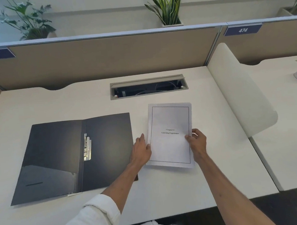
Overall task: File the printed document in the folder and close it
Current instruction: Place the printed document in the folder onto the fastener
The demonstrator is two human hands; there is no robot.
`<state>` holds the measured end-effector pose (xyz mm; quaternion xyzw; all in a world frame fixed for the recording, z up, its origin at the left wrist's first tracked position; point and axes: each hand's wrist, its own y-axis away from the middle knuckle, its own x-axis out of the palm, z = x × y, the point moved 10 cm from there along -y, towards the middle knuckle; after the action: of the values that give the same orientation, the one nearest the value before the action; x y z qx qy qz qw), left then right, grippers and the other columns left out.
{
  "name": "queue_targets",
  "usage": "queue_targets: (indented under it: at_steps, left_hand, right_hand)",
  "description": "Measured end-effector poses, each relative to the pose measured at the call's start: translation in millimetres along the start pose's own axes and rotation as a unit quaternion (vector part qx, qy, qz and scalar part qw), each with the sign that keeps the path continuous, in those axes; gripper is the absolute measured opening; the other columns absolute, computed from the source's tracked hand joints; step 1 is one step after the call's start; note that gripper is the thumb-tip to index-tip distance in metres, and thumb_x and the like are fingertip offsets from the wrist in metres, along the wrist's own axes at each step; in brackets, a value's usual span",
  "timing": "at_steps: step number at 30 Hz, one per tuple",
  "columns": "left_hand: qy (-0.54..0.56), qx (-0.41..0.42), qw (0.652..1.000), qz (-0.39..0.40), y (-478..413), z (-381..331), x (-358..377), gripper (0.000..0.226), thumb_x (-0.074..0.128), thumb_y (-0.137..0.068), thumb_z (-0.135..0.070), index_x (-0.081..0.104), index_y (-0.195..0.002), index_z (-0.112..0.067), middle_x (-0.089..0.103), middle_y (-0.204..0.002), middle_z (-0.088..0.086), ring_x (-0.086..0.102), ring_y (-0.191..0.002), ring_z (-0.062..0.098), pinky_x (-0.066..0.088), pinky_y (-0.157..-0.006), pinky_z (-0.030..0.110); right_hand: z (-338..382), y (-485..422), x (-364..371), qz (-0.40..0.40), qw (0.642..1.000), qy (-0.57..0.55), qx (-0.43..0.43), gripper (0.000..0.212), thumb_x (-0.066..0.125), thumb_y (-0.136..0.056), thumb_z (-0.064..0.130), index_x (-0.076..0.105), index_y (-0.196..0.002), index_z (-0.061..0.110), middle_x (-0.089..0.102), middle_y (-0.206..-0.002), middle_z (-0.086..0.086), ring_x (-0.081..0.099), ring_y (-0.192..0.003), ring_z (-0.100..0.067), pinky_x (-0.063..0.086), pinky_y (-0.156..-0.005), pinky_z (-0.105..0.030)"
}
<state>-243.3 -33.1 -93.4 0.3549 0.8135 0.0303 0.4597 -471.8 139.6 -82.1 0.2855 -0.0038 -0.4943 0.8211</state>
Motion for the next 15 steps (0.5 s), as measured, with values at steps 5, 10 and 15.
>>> queue_targets:
  at_steps: [5,10,15]
  left_hand:
    - [0.101,-0.047,0.993,-0.049,12.0,42.1,-36.7,0.048,0.045,-0.113,-0.011,0.049,-0.161,-0.012,0.075,-0.107,0.023,0.073,-0.103,0.041,0.063,-0.096,0.051]
    - [0.114,-0.085,0.985,-0.098,32.3,94.0,-73.2,0.031,0.051,-0.11,-0.006,0.065,-0.138,-0.005,0.076,-0.108,0.019,0.074,-0.102,0.041,0.064,-0.094,0.052]
    - [0.099,-0.134,0.976,-0.141,57.2,147.7,-101.7,0.035,0.057,-0.11,-0.006,0.065,-0.144,-0.005,0.079,-0.12,0.016,0.076,-0.112,0.036,0.063,-0.107,0.05]
  right_hand:
    - [10.8,18.3,46.8,0.047,0.998,-0.029,-0.002,0.024,0.062,-0.1,-0.009,0.065,-0.124,-0.007,0.074,-0.1,-0.018,0.062,-0.087,-0.028,0.052,-0.085,-0.04]
    - [5.6,42.8,109.0,0.085,0.996,-0.013,0.008,0.026,0.062,-0.099,-0.008,0.066,-0.125,-0.006,0.071,-0.096,-0.017,0.059,-0.085,-0.027,0.05,-0.082,-0.038]
    - [-4.4,68.8,167.2,0.122,0.992,0.011,0.023,0.028,0.062,-0.099,-0.007,0.067,-0.126,-0.004,0.076,-0.106,-0.025,0.061,-0.088,-0.028,0.054,-0.088,-0.041]
